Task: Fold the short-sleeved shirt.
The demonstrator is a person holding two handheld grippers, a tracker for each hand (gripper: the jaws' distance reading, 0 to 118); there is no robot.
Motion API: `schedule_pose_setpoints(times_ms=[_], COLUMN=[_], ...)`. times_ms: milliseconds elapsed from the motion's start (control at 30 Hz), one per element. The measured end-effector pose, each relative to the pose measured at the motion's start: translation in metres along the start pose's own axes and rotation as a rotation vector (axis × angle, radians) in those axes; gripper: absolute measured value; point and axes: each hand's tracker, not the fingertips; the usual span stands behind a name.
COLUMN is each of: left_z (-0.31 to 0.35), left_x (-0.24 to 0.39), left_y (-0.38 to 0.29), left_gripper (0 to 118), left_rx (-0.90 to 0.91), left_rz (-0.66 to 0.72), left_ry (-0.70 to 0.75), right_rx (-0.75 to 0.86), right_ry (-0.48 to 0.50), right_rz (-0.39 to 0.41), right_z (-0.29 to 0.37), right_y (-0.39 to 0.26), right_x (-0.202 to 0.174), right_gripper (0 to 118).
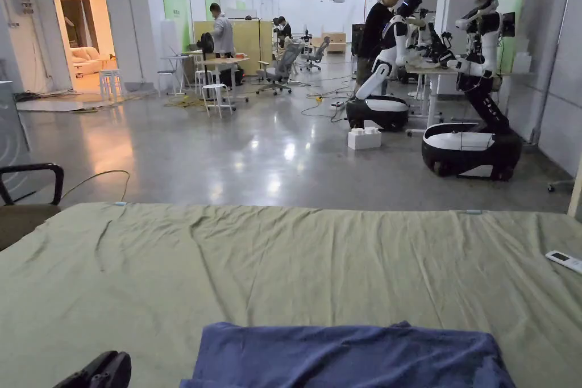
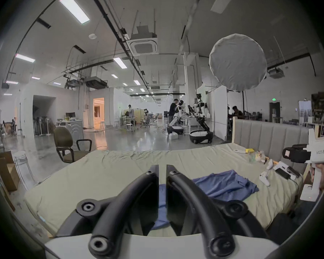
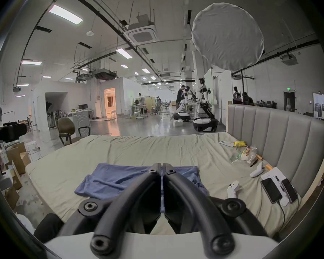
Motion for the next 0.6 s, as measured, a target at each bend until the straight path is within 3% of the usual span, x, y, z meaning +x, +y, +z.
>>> schedule_pose_setpoints(times_ms=[67, 100, 167, 333, 467, 500, 600], left_z=[0.005, 0.005, 0.006, -0.004, -0.048, -0.062, -0.115], left_x=[0.003, 0.004, 0.004, 0.002, -0.018, -0.025, -0.052], left_y=[-0.001, -0.001, 0.0, -0.004, -0.035, -0.053, -0.11], left_gripper=[0, 0, 0, 0, 1, 3, 24], left_rx=[-0.02, -0.025, -0.031, -0.045, -0.258, -0.285, -0.421], left_rz=[-0.017, -0.035, -0.04, -0.025, 0.135, 0.173, 0.364], left_ry=[-0.003, -0.003, -0.029, -0.051, -0.065, -0.068, -0.102], right_rx=[0.004, 0.069, -0.025, 0.003, -0.021, -0.035, -0.082], right_ry=[-0.017, -0.001, -0.016, 0.001, 0.012, 0.013, 0.01], right_rz=[-0.003, 0.062, -0.017, -0.029, -0.05, -0.056, -0.068], right_z=[0.006, 0.008, 0.006, 0.003, -0.006, -0.01, -0.018], right_y=[-0.003, 0.001, -0.002, 0.0, -0.006, -0.009, -0.021], right_x=[-0.007, -0.01, -0.007, -0.006, -0.004, -0.004, -0.003], right_gripper=[0, 0, 0, 0, 0, 0, 0])
